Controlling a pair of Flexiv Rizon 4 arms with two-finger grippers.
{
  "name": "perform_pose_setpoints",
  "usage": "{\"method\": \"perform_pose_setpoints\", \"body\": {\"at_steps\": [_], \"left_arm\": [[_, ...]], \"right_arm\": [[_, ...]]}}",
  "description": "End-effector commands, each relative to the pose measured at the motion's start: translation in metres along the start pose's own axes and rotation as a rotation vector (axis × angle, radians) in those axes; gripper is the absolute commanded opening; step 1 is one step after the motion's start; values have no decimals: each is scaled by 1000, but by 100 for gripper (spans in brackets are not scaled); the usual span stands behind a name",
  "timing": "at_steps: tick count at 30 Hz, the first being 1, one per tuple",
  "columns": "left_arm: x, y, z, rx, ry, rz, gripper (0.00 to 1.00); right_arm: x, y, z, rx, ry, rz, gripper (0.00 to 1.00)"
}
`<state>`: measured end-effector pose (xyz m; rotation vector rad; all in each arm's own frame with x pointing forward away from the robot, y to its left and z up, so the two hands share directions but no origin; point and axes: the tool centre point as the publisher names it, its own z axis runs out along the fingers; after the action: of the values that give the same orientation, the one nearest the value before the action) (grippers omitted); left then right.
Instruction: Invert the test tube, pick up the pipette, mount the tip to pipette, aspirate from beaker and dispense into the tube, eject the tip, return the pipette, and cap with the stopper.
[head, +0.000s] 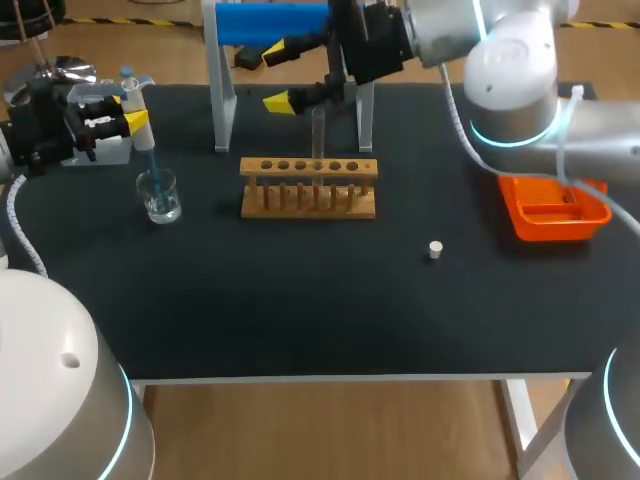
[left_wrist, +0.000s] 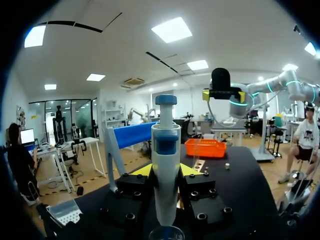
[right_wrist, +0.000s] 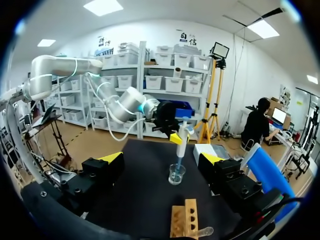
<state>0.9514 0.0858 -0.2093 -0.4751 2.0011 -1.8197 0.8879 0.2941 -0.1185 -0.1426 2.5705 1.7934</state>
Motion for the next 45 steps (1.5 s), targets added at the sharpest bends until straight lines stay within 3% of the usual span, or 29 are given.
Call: {"method": "perform_pose_setpoints", "body": {"at_steps": [1,3,7,13,15,16,17,26,45], "left_arm": [[0,1,0,2,-2,2,0],[0,1,0,2,-2,2,0],[0,1,0,2,-2,2,0],[0,1,0,2,-2,2,0],[0,1,0,2,-2,2,0],[0,1,0,2,-2,2,0],[0,1,0,2,-2,2,0],[0,1,0,2,-2,2,0],[0,1,0,2,-2,2,0]], "right_arm": [[-2,0,-2,3,18,0,100],[-2,0,-2,3,18,0,100],[-21,5,14,38,-17,-40,100],[-44,29,39,25,38,-89,100],[-51,36,47,21,45,-91,45],[-54,38,51,25,40,-91,31],[-58,39,54,28,35,-89,0],[-72,49,82,2,19,-8,0],[-57,67,138,33,28,-27,0]]}}
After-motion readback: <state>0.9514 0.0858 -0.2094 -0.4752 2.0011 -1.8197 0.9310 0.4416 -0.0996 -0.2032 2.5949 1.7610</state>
